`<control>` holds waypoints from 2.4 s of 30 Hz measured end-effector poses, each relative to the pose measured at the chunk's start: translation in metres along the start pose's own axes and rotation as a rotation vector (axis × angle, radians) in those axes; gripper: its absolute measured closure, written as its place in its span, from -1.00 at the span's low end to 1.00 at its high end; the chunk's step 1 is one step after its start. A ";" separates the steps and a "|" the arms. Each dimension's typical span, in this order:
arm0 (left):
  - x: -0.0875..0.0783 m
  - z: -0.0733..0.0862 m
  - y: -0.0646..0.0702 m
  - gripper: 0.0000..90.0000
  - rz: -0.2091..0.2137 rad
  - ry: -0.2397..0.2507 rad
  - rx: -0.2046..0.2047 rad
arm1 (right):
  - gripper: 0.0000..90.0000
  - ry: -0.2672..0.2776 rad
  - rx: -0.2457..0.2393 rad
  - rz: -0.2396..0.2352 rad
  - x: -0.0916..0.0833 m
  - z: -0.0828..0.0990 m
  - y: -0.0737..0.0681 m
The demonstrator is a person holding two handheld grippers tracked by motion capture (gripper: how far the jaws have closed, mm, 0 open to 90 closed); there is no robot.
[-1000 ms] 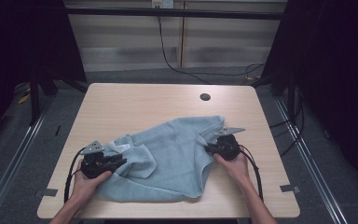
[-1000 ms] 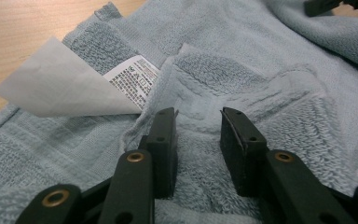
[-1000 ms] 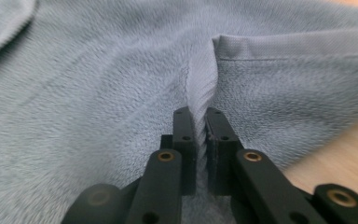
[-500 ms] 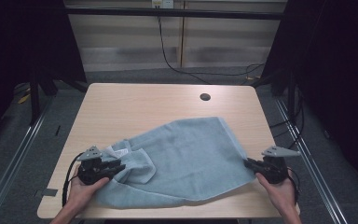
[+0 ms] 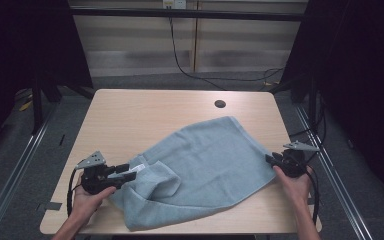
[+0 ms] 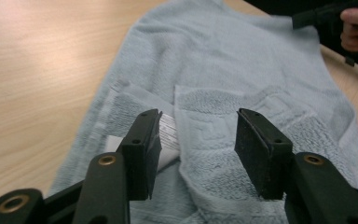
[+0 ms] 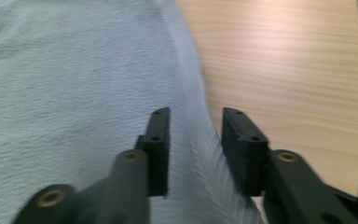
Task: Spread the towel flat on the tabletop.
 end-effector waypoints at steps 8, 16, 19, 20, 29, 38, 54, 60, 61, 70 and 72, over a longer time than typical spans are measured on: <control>-0.004 0.004 -0.040 0.06 -0.125 -0.009 -0.037 | 0.16 -0.057 -0.057 -0.293 -0.030 0.020 -0.100; 0.022 0.016 -0.048 -0.23 -0.118 -0.120 -0.002 | -0.07 -0.147 -0.208 -0.413 -0.033 0.054 -0.160; 0.030 0.023 -0.047 -0.25 -0.122 -0.152 0.011 | -0.02 -0.126 -0.265 -0.394 -0.026 0.053 -0.160; 0.030 0.024 -0.047 -0.25 -0.118 -0.157 0.007 | 0.06 -0.122 -0.269 -0.392 -0.023 0.051 -0.158; 0.037 0.025 -0.021 -0.12 -0.017 -0.161 -0.006 | 0.89 -0.113 -0.198 -0.390 0.016 0.030 -0.120; 0.049 0.026 -0.002 0.09 0.050 -0.181 0.031 | 0.90 -0.111 -0.178 -0.227 0.059 0.005 -0.065; 0.095 0.024 0.011 0.33 0.085 -0.198 0.069 | 0.30 0.002 -0.152 -0.484 0.018 -0.025 -0.150; 0.093 0.029 0.022 0.87 0.149 -0.220 0.065 | 0.00 -0.001 -0.166 -0.614 0.019 -0.029 -0.205; 0.092 0.029 0.026 0.88 0.156 -0.218 0.060 | -0.03 0.003 -0.170 -0.617 0.020 -0.031 -0.212; 0.077 0.018 0.046 0.91 0.181 -0.176 0.063 | -0.09 -0.012 -0.168 -0.723 0.006 -0.031 -0.254; 0.078 0.016 0.046 0.92 0.169 -0.168 0.056 | -0.10 -0.029 -0.166 -0.733 0.006 -0.024 -0.257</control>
Point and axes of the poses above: each handheld gripper's, and its own axes: x roughly forward along the jaws, z roughly out of its underside, y roughly to its right, the point moved 7 cm from there along x, roughly forward along the jaws, and after that the axes turned 15 degrees about y, right-handed, at the moved point
